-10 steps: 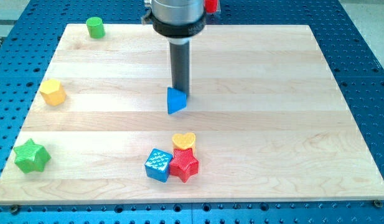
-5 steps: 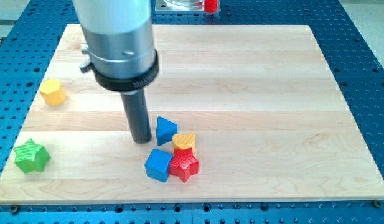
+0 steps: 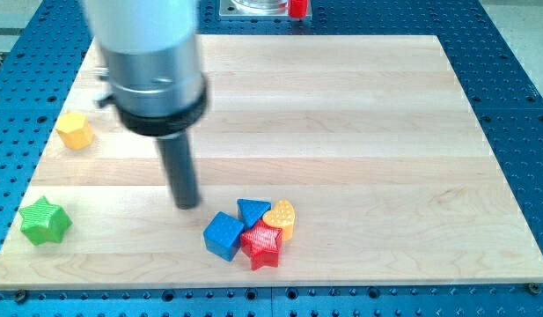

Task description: Push the triangle to the left of the yellow heart

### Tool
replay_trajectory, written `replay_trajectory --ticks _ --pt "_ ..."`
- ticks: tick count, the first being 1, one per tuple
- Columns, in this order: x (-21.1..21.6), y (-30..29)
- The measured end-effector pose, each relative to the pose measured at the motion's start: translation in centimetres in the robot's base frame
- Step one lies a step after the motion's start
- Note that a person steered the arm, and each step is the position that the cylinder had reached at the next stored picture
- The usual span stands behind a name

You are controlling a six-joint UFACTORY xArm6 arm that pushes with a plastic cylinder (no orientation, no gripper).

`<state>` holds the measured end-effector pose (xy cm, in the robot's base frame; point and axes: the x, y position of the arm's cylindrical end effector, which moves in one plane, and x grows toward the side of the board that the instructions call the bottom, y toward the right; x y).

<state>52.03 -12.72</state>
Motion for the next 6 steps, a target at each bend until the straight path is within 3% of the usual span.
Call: replay_trajectory --ticks 1,2,3,4,5,6 --pt "-0.1 -7.5" --pt "-0.4 -10.7" --pt "-2.3 -10.1" --pt "-1.2 -16.5" --pt "0.2 -17.7" --pt "0.5 -9.9"
